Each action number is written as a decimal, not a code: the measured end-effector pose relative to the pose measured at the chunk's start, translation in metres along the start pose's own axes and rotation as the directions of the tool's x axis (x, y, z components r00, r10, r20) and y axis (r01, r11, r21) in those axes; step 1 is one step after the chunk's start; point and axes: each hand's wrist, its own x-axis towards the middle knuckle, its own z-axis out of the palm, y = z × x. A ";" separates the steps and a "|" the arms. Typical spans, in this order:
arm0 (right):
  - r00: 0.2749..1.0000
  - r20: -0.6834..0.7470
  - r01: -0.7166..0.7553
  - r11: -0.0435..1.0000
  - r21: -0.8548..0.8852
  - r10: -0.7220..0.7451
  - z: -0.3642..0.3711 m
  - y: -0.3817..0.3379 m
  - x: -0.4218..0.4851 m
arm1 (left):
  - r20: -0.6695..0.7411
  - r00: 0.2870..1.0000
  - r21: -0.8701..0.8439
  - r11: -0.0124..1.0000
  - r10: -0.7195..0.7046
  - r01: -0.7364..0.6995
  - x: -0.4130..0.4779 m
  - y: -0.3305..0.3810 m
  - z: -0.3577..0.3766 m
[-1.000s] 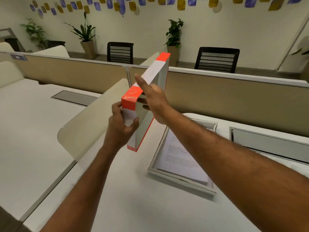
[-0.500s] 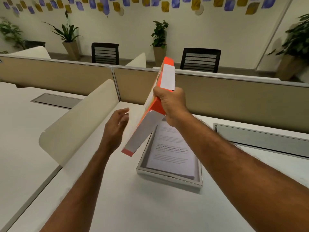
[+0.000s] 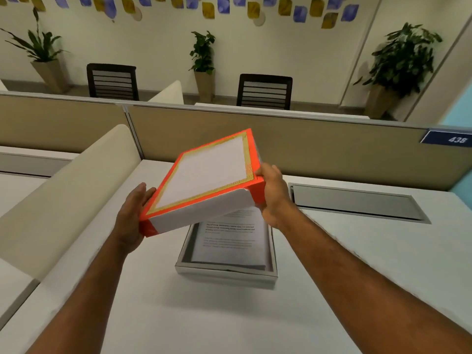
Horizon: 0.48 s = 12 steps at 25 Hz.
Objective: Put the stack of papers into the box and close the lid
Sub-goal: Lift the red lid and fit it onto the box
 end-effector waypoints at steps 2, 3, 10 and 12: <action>0.996 -0.015 0.085 0.989 -0.122 -0.088 -0.017 0.013 0.004 | 0.010 0.999 0.123 0.991 0.042 -0.043 0.008 0.004 0.011; 0.992 -0.004 0.122 0.980 -0.159 -0.125 -0.024 0.018 0.004 | 0.000 0.999 0.186 0.982 0.034 -0.034 0.013 0.005 0.015; 0.995 -0.085 0.044 0.985 -0.167 -0.058 -0.054 0.042 0.015 | -0.025 1.000 0.324 0.946 0.011 -0.002 0.045 0.009 0.043; 0.995 -0.095 0.024 0.984 -0.175 -0.041 -0.057 0.043 0.021 | -0.023 1.000 0.328 0.944 -0.016 0.023 0.050 0.011 0.047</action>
